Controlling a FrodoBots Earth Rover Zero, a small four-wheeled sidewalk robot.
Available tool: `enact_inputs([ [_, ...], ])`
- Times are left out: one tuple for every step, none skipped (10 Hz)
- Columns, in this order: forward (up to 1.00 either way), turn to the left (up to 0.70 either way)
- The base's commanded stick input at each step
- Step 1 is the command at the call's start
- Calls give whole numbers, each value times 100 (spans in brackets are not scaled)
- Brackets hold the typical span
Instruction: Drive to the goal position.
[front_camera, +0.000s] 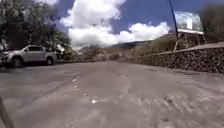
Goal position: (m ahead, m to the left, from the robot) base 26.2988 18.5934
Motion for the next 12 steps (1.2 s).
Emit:
enact_inputs([
  [70,0],
  [70,0],
  [70,0],
  [70,0],
  [70,0],
  [70,0],
  [70,0],
  [70,0],
  [70,0],
  [70,0],
  [70,0],
  [70,0],
])
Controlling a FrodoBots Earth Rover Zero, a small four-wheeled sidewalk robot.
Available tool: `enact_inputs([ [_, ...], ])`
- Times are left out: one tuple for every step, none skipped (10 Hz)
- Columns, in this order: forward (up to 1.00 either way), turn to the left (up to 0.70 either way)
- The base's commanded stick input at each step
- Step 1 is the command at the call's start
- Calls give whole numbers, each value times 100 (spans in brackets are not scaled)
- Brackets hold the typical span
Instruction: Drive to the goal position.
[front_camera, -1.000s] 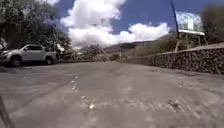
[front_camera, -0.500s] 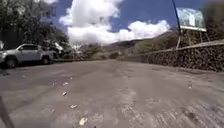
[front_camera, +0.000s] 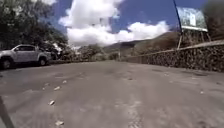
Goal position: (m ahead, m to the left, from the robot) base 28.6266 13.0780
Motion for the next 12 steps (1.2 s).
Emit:
enact_inputs([
  [70,0],
  [70,0],
  [70,0],
  [70,0],
  [70,0],
  [70,0],
  [70,0],
  [70,0],
  [70,0],
  [70,0],
  [70,0],
  [70,0],
])
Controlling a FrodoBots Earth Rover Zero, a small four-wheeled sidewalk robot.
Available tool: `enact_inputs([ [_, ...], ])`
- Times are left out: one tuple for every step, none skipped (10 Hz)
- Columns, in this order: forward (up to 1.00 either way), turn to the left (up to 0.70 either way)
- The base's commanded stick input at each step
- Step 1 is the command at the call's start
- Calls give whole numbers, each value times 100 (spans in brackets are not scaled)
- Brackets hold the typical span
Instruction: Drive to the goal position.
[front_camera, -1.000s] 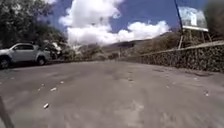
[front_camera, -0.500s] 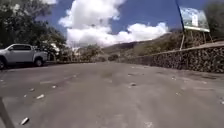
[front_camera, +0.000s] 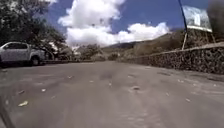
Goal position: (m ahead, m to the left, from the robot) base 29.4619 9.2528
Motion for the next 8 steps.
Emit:
enact_inputs([
  [70,0],
  [70,0],
  [70,0],
  [70,0],
  [70,0],
  [70,0],
  [70,0],
  [70,0],
])
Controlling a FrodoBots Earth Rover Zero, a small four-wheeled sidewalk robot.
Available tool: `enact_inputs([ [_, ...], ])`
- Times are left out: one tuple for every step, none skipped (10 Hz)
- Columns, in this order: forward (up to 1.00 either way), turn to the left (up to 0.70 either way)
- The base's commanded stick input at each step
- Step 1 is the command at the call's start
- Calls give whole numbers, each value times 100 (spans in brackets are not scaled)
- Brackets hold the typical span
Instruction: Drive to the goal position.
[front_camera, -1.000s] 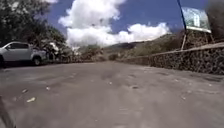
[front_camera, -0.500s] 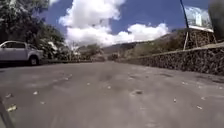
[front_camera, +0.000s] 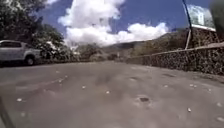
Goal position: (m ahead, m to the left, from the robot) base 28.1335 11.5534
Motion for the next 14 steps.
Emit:
enact_inputs([
  [70,0],
  [70,0],
  [70,0],
  [70,0],
  [70,0],
  [70,0],
  [70,0],
  [70,0],
  [70,0],
  [70,0],
  [70,0],
  [70,0],
  [70,0],
  [70,0],
])
